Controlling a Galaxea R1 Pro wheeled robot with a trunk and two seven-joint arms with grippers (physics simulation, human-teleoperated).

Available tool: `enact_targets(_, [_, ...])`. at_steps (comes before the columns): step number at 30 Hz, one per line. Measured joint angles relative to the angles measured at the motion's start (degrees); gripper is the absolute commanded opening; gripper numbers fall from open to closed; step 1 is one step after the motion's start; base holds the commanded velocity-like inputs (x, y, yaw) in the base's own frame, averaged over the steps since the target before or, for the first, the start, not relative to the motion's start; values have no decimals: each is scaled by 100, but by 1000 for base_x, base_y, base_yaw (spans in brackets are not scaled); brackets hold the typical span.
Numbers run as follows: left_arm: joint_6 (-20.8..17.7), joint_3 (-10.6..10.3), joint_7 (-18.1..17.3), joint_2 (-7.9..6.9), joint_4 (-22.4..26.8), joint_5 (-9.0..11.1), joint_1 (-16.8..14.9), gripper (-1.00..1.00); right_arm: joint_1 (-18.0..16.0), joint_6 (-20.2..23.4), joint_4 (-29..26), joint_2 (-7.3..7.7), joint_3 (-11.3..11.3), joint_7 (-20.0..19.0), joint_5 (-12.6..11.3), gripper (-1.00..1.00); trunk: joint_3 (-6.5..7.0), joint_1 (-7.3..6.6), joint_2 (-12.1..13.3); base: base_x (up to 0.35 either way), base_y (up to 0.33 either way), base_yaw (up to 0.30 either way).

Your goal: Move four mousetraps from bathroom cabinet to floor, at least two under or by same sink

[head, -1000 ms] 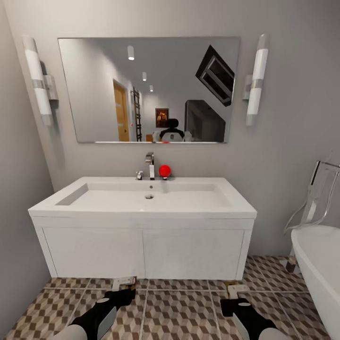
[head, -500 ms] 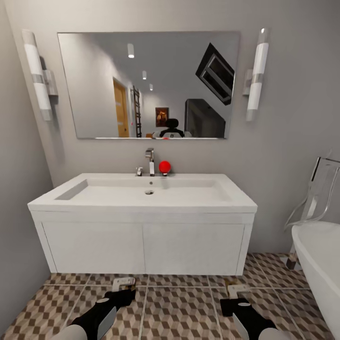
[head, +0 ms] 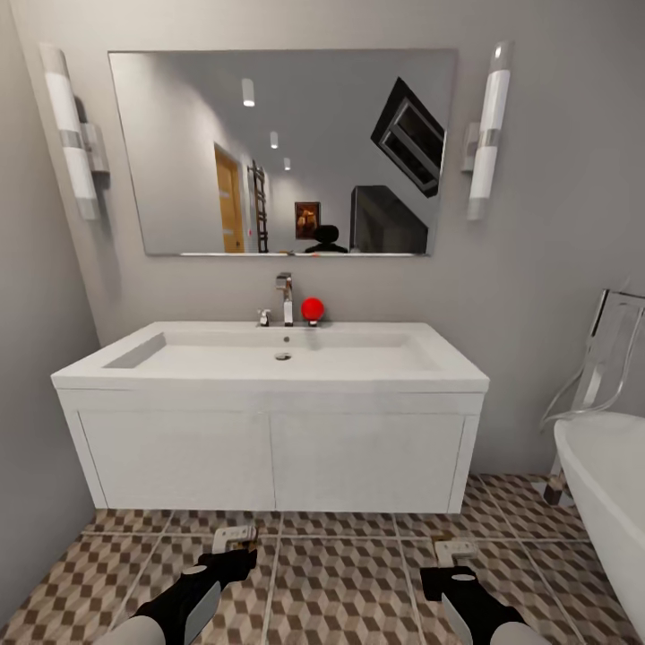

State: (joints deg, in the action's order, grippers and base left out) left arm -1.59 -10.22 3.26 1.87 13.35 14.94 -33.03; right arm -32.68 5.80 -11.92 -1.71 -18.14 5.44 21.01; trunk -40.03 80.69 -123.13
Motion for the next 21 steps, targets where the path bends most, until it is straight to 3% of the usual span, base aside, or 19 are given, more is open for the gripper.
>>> enact_targets(21, [0,0,0,0,0,-2,0,-100,0,-59,0,0,-5,12,15,-100,-377,461,-842,0,0,0])
